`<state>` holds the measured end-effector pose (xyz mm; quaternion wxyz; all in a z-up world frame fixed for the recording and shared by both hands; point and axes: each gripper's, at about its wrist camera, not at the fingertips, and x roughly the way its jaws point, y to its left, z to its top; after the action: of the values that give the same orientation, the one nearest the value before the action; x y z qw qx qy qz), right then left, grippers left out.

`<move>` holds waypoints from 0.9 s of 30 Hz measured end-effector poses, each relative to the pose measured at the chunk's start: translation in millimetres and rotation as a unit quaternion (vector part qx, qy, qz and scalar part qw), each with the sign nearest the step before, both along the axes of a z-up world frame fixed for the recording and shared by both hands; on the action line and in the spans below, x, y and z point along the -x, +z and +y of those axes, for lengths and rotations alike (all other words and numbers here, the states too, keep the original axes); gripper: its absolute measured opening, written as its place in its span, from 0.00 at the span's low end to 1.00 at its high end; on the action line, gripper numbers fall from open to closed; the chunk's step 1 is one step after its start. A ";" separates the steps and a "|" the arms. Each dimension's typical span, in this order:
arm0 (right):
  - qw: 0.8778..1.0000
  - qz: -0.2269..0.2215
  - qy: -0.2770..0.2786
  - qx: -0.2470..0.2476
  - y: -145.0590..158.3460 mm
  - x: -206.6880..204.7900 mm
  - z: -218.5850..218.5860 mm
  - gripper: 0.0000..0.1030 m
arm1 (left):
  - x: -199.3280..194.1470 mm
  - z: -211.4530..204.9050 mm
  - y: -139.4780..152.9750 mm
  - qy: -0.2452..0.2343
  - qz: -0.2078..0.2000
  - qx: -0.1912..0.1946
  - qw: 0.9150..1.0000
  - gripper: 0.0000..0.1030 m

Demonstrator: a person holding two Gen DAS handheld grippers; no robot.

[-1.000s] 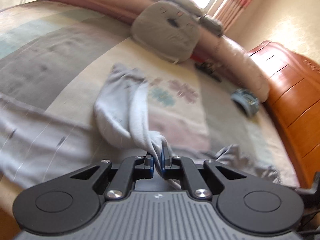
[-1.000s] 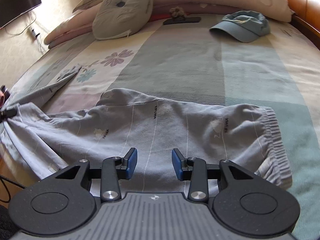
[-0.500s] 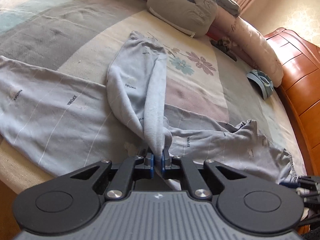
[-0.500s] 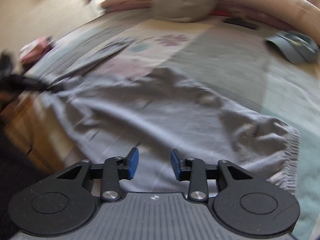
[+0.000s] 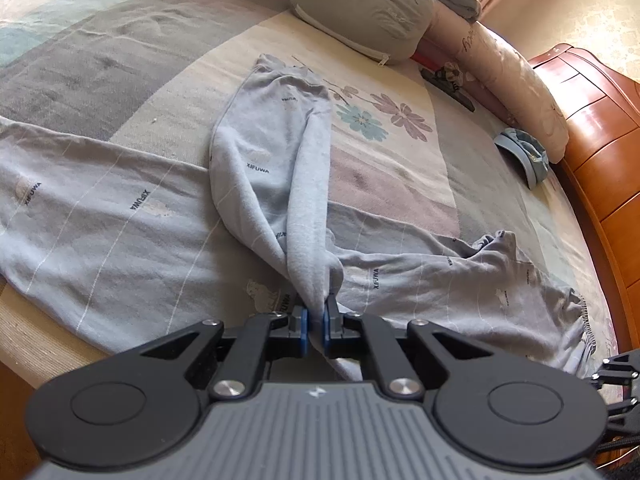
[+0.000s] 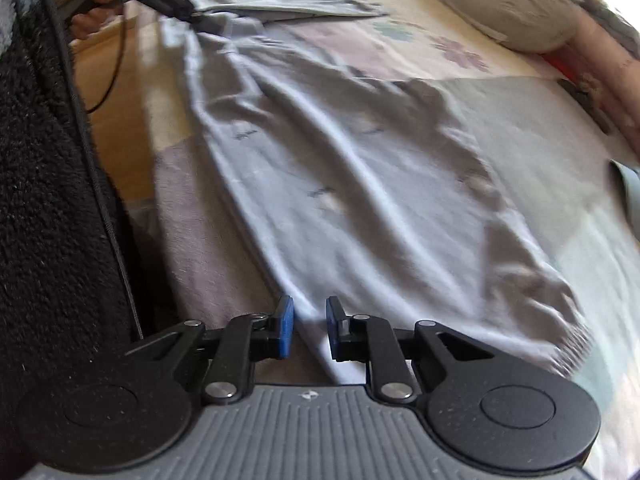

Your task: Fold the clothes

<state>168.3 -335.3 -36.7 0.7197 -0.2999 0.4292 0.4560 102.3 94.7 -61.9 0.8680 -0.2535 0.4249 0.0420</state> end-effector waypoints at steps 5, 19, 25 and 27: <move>0.962 0.096 -0.228 -0.113 14.5 -17.3 -72.1 0.21 | -3.3 2.4 -6.1 -0.003 0.012 0.005 1.000 0.05; 0.822 0.174 -0.474 -0.262 -33.7 -10.8 -127.9 0.28 | -16.4 2.1 -7.6 -0.038 0.038 -0.004 0.999 0.05; 0.823 0.159 -0.481 -0.255 -34.9 -9.7 -120.9 0.02 | -15.2 3.5 -7.0 -0.036 0.038 0.001 0.999 0.05; 0.827 0.155 -0.479 -0.250 -31.1 -8.2 -120.2 0.02 | -14.6 4.0 -5.7 -0.037 0.038 0.002 0.999 0.05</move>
<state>176.5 -455.4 -67.8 0.8222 0.2078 0.4960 0.1863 116.9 98.7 -67.6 0.8519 -0.2376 0.4663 0.0190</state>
